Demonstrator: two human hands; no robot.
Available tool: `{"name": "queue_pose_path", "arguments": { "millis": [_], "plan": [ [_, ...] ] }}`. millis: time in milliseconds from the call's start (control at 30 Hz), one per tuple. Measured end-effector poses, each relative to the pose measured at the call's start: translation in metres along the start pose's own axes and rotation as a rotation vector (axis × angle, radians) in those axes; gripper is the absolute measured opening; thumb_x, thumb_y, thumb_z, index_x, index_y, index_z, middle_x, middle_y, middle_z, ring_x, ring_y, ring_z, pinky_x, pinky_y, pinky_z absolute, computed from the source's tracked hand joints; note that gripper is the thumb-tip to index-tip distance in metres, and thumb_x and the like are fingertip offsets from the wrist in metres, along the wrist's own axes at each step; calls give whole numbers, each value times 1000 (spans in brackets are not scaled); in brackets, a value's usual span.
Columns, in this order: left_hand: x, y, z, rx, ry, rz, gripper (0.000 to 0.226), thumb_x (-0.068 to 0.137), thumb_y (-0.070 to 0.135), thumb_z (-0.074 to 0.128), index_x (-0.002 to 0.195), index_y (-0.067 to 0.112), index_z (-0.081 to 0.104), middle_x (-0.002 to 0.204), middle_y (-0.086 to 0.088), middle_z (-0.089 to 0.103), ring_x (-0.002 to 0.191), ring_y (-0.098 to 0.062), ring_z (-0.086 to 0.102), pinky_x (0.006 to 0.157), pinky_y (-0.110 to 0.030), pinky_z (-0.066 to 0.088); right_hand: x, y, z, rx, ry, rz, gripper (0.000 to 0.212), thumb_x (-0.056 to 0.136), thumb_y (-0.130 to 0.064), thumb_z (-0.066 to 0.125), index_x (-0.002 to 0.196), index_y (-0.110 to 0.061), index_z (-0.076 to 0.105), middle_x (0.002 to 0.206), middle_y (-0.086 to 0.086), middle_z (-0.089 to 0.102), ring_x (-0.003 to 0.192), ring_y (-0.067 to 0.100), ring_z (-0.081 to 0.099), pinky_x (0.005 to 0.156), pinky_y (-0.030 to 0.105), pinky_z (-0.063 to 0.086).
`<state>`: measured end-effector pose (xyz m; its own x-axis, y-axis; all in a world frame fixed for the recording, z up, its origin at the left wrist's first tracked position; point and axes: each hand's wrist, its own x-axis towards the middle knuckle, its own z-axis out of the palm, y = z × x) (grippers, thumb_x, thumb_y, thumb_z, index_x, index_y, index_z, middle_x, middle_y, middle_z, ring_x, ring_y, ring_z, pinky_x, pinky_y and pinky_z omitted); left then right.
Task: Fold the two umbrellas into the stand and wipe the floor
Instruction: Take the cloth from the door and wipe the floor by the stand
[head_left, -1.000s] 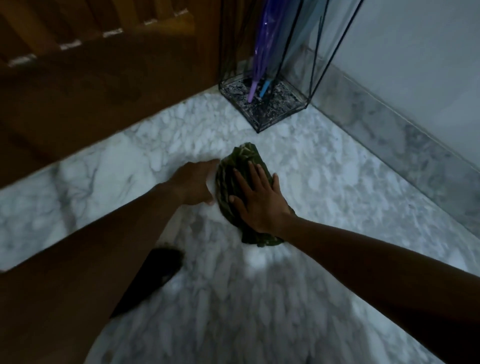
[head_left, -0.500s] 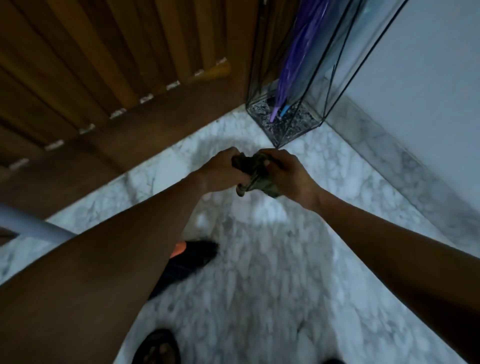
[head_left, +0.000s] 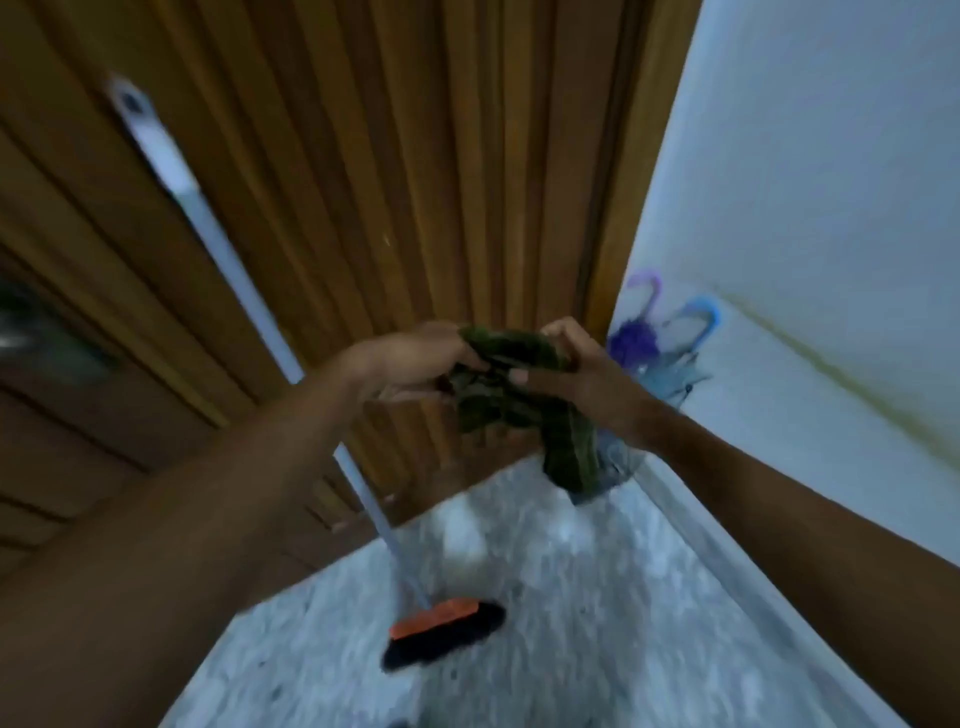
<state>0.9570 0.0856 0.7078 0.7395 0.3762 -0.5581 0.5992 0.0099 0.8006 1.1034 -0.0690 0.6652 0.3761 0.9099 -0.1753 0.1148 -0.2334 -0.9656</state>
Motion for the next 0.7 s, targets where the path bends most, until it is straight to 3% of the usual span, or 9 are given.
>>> {"name": "queue_pose_path", "arguments": {
  "millis": [67,167,267,333,367,433,500,633,700],
  "plan": [
    [-62,49,-50,29,47,6,39,87,9,62,123,-7,61,122,-21,64,107,-32,59,102,-42,47,-10,-90,7,-173,-94,-96,54,67,-28,91,102,-30,51,101,-3,67,89,9,67,81,32,56],
    [-148,100,-123,101,182,60,46,67,22,73,105,1,59,111,-16,52,98,-30,39,85,-47,41,-18,-211,25,-326,-162,-230,42,77,-16,83,104,-16,51,95,7,64,82,20,66,76,36,53],
    [-243,140,-165,107,337,127,50,74,19,69,117,-7,64,107,-19,63,90,-39,52,85,-47,47,-24,-307,54,-404,-172,-340,18,85,-11,74,92,-2,60,93,12,72,86,23,71,84,45,56],
    [-301,149,-191,151,432,180,34,82,15,64,108,-7,67,92,-22,68,76,-32,63,69,-36,52,-30,-356,83,-416,-212,-379,9,89,-9,70,92,-1,68,91,12,77,85,23,74,83,44,59],
    [-326,148,-206,190,490,177,24,84,15,64,97,-4,68,82,-20,67,67,-30,62,61,-33,50,-34,-377,101,-395,-247,-378,8,92,-10,67,95,-3,72,91,12,78,85,24,76,80,42,60],
    [-374,139,-240,273,609,189,20,80,22,66,82,2,65,80,-20,60,70,-33,53,64,-40,42,-39,-411,141,-321,-332,-342,14,97,-13,62,103,-8,74,95,13,78,87,28,76,74,36,59],
    [-417,121,-274,336,656,233,20,80,23,62,79,3,63,85,-20,58,75,-34,50,67,-43,40,-40,-436,187,-244,-379,-328,20,101,-16,57,109,-7,74,101,16,77,89,30,75,74,37,59],
    [-494,64,-336,456,713,221,20,80,22,63,71,8,52,75,-16,45,65,-29,36,55,-34,33,-26,-467,294,-199,-419,-383,23,102,-11,52,108,-1,73,101,24,74,86,34,69,79,43,55],
    [-525,35,-360,521,707,187,28,76,30,70,79,5,58,79,-15,54,70,-30,47,60,-34,38,-21,-477,347,-215,-413,-435,24,102,-6,49,105,-2,72,96,21,75,83,33,71,79,43,56]
  ]
}}
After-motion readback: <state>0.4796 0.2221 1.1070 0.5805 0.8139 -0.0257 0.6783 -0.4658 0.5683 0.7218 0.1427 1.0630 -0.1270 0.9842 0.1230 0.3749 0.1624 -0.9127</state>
